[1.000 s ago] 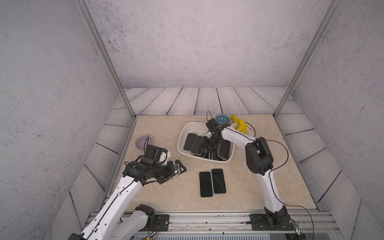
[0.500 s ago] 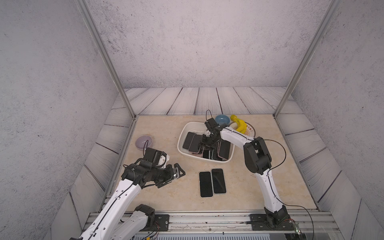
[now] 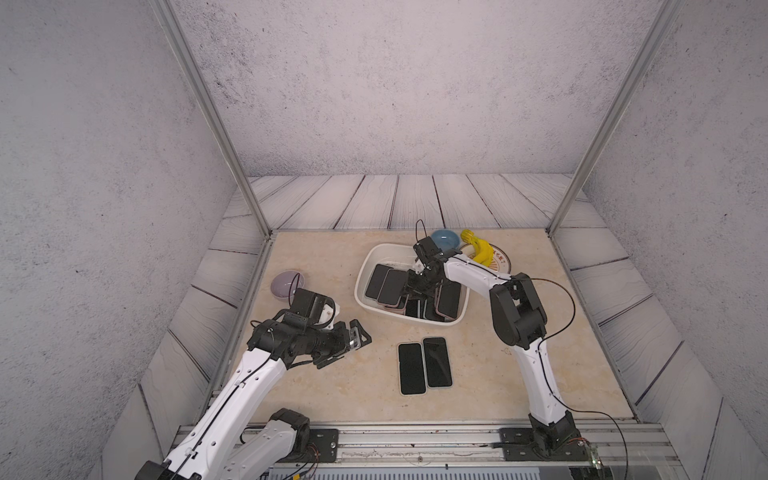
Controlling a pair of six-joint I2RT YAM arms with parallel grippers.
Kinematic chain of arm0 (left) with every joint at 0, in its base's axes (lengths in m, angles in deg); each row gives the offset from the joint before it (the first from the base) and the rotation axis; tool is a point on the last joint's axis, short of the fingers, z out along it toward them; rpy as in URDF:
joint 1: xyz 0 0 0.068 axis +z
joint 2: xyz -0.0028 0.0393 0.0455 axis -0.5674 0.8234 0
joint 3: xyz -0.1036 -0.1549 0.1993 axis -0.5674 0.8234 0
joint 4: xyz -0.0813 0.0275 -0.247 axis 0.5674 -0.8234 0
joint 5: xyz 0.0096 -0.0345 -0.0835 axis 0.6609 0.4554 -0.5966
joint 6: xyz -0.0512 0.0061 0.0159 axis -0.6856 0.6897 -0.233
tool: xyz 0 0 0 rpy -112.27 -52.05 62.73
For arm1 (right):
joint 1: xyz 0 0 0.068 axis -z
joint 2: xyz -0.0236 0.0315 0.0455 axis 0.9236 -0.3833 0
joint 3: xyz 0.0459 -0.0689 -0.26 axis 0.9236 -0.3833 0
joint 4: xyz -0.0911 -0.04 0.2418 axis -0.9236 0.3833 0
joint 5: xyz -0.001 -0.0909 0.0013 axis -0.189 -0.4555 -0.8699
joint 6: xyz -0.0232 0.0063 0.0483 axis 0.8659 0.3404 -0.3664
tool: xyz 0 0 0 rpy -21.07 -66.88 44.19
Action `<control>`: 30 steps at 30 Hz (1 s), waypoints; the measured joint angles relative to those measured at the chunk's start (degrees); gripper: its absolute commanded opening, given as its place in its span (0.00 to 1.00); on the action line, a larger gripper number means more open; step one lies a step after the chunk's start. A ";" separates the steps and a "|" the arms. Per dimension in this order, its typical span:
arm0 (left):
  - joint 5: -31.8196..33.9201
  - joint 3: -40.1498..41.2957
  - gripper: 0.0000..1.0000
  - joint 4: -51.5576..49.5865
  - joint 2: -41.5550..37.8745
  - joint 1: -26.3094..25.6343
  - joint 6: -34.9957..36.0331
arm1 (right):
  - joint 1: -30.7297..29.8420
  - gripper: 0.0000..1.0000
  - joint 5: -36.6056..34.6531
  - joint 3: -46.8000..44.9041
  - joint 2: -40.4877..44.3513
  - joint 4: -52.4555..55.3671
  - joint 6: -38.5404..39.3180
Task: Take the phone out of the storage box
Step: Pick up the phone from the storage box.
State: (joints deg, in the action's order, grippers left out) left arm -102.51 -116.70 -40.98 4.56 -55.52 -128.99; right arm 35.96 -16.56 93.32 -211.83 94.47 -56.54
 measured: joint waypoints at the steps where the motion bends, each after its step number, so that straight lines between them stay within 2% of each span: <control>1: 0.09 0.00 0.98 0.00 -0.15 0.00 -0.15 | 0.26 0.35 0.42 -0.42 0.09 -0.50 -0.07; 4: 0.28 0.00 0.98 0.00 -0.37 0.00 -0.52 | 0.92 0.33 1.90 -1.81 0.50 -2.10 -0.20; 6: 0.31 0.00 0.99 0.00 -0.37 0.00 -0.66 | 1.16 0.27 2.54 -2.75 0.76 -3.19 -0.46; 10: 0.50 0.00 0.98 0.00 -0.24 0.00 -0.79 | 1.86 0.24 3.61 -3.87 0.85 -4.70 -1.20; 13: 0.63 0.00 0.99 -0.02 -0.15 0.00 -0.81 | 2.23 0.16 3.74 -4.59 0.85 -6.54 -1.53; 22: 0.68 0.00 0.99 -0.42 -0.07 0.00 -0.79 | 2.82 0.19 5.73 -6.29 0.98 -10.91 -2.45; 24: 0.68 0.00 0.98 -0.44 0.13 0.00 -0.76 | 2.84 0.12 5.49 -6.29 0.96 -11.76 -2.54; 25: 0.68 0.00 0.99 -0.46 0.17 0.00 -0.76 | 2.95 0.02 5.51 -6.29 0.94 -11.80 -2.82; 30: 0.70 0.00 0.99 -0.98 0.20 0.00 -0.42 | 3.43 0.00 5.55 -6.16 0.74 -13.05 -3.34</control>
State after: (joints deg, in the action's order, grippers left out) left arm -101.81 -116.70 -41.96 4.75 -55.52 -129.40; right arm 39.39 -11.01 87.16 -211.08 81.42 -59.89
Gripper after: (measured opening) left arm 0.985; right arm 0.036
